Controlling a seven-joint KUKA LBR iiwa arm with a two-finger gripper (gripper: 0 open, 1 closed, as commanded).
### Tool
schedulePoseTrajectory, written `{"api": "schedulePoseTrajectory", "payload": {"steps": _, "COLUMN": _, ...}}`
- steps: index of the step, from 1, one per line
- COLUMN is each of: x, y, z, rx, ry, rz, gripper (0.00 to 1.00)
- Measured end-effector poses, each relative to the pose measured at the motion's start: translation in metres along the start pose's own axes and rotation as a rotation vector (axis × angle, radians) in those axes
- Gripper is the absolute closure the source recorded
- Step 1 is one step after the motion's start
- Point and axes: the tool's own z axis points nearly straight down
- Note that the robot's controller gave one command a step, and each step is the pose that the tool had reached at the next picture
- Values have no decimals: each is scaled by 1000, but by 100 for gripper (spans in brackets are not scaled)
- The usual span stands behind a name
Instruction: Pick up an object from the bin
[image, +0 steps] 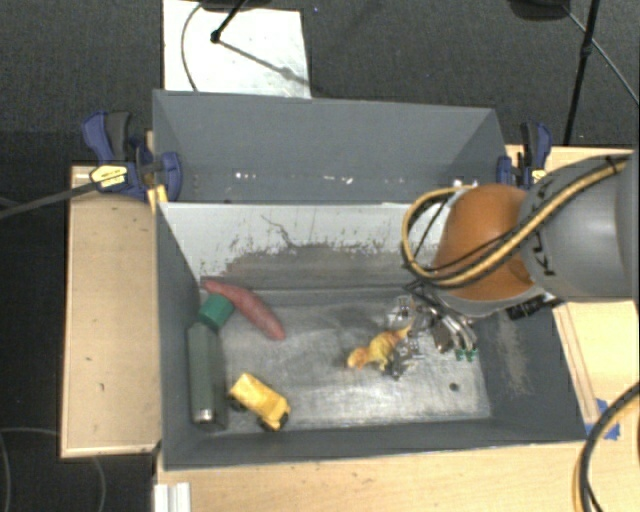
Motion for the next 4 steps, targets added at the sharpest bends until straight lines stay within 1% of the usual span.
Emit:
{"api": "schedulePoseTrajectory", "payload": {"steps": 1, "x": -13, "y": 17, "z": -120, "rx": 1, "ry": -3, "rz": -28, "gripper": 100}}
{"api": "schedulePoseTrajectory", "payload": {"steps": 2, "x": -13, "y": 17, "z": -120, "rx": 1, "ry": -3, "rz": -29, "gripper": 100}}
{"api": "schedulePoseTrajectory", "payload": {"steps": 3, "x": -11, "y": 17, "z": -126, "rx": 1, "ry": 5, "rz": -27, "gripper": 100}}
{"api": "schedulePoseTrajectory", "payload": {"steps": 4, "x": -12, "y": -12, "z": -191, "rx": 0, "ry": 0, "rz": -98, "gripper": 100}}
